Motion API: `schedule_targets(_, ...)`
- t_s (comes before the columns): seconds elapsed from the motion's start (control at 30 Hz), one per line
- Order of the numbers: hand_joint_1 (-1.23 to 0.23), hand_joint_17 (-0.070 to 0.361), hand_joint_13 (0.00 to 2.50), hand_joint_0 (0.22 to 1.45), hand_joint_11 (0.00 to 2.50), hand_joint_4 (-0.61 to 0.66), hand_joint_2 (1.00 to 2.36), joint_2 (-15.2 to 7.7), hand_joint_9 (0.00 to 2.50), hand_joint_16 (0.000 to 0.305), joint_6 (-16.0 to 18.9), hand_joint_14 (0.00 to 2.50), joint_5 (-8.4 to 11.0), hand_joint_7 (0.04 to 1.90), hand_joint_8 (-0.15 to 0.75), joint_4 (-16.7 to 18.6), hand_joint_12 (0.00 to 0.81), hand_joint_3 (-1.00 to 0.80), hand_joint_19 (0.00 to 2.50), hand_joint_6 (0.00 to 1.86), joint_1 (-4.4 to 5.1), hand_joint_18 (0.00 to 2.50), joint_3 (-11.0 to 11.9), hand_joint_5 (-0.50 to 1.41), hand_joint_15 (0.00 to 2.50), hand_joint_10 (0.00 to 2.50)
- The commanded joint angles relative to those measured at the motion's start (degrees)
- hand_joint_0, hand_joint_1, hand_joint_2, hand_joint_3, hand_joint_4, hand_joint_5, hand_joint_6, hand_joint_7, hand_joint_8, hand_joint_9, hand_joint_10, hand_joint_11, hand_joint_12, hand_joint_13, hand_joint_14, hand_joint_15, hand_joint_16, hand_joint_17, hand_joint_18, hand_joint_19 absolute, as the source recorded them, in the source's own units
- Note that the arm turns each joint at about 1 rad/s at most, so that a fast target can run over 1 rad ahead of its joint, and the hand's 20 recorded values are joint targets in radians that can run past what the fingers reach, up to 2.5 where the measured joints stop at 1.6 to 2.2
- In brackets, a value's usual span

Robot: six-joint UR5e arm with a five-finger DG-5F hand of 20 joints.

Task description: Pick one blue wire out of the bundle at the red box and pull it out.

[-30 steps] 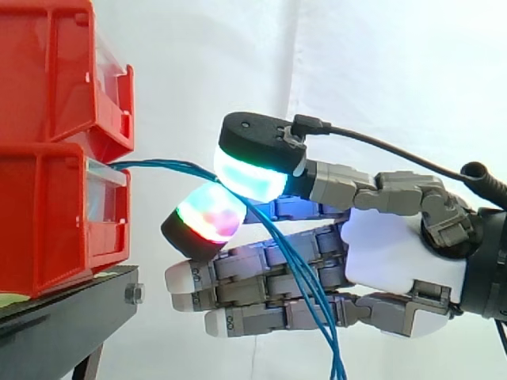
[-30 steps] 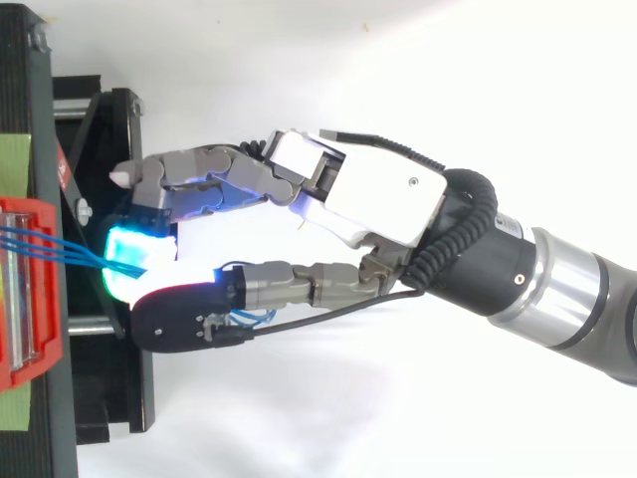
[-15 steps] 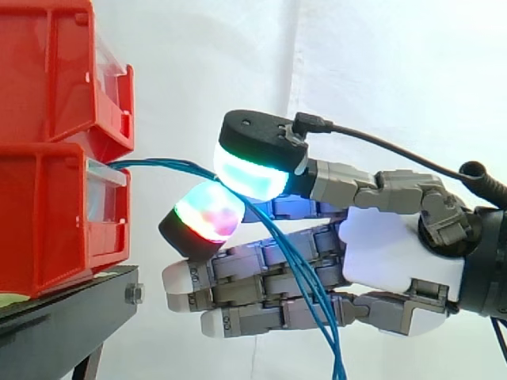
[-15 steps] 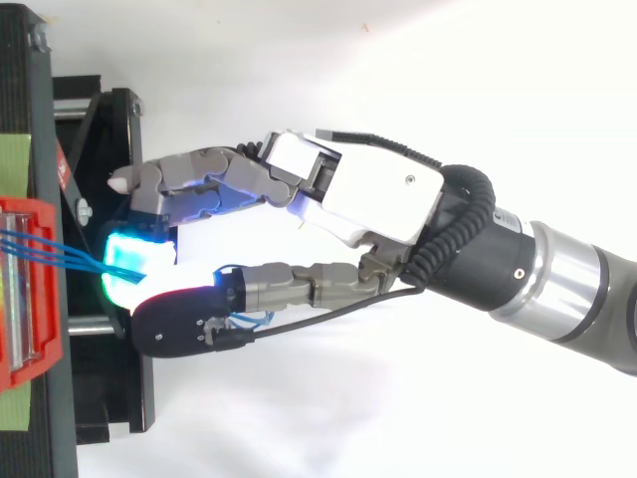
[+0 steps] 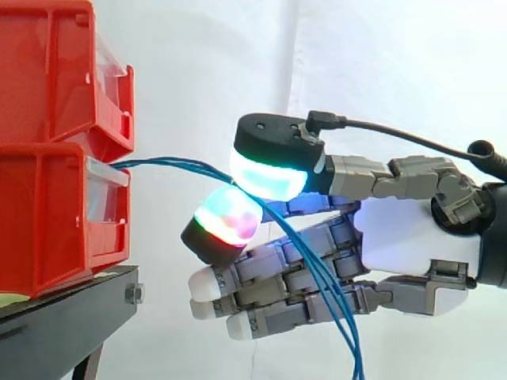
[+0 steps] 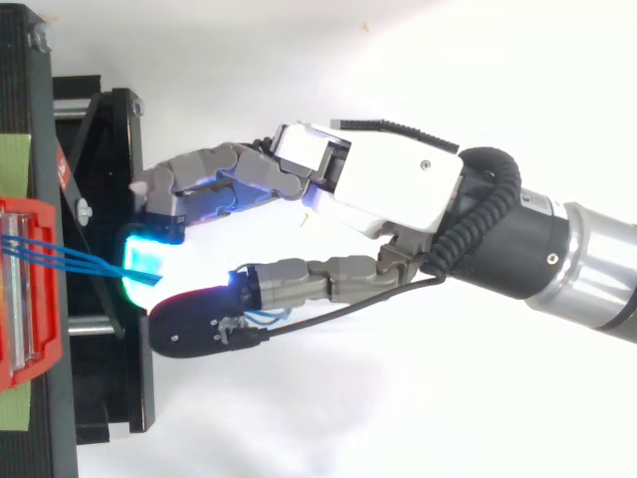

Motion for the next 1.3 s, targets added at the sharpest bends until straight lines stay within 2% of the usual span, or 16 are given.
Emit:
schedule_targets(0.0,-0.67,0.137,0.36,0.61,0.44,0.35,1.02,0.6,0.87,0.061,0.4,0.01,-0.03,1.0,0.277,-2.1,0.38,-0.13,0.37,0.7,-0.05,0.25,0.0,-0.1,0.21,0.02)
schedule_targets(0.3,-0.69,0.137,0.36,0.61,0.47,0.38,1.02,3.1,0.88,0.061,0.3,0.01,-0.03,0.95,0.283,-7.7,0.384,-0.13,0.36,0.73,-0.23,0.25,0.0,-0.11,0.21,0.02)
schedule_targets(0.57,-0.75,0.132,0.35,0.6,0.49,0.38,1.02,3.1,0.87,0.058,0.4,0.01,-0.03,0.95,0.27,-7.9,0.37,-0.15,0.36,0.74,-0.4,0.23,0.0,-0.11,0.21,0.02)
schedule_targets(0.6,-0.81,0.132,0.35,0.6,0.5,0.37,1.02,3.1,0.87,0.059,0.4,0.01,-0.03,0.94,0.279,-8.0,0.371,-0.19,0.36,0.76,-0.4,0.23,0.0,-0.12,0.21,0.02)
schedule_targets(0.97,-0.85,0.132,0.36,0.62,0.52,0.35,1.02,3.1,0.86,0.059,0.5,0.01,-0.03,0.85,0.278,-8.0,0.371,-0.21,0.34,0.8,-0.58,0.26,0.0,-0.13,0.21,0.02)
schedule_targets(1.13,-0.85,0.132,0.36,0.62,0.43,0.38,1.02,3.1,0.86,0.059,0.5,0.01,-0.03,0.97,0.27,-8.0,0.368,-0.21,0.36,0.76,-0.58,0.27,0.0,-0.12,0.2,0.02)
schedule_targets(1.27,-0.79,0.142,0.39,0.61,0.32,0.44,1.01,3.1,0.88,0.063,0.5,0.01,-0.12,1.23,0.27,-8.0,0.38,-0.17,0.36,0.56,-0.58,0.28,0.0,-0.06,0.19,0.01)
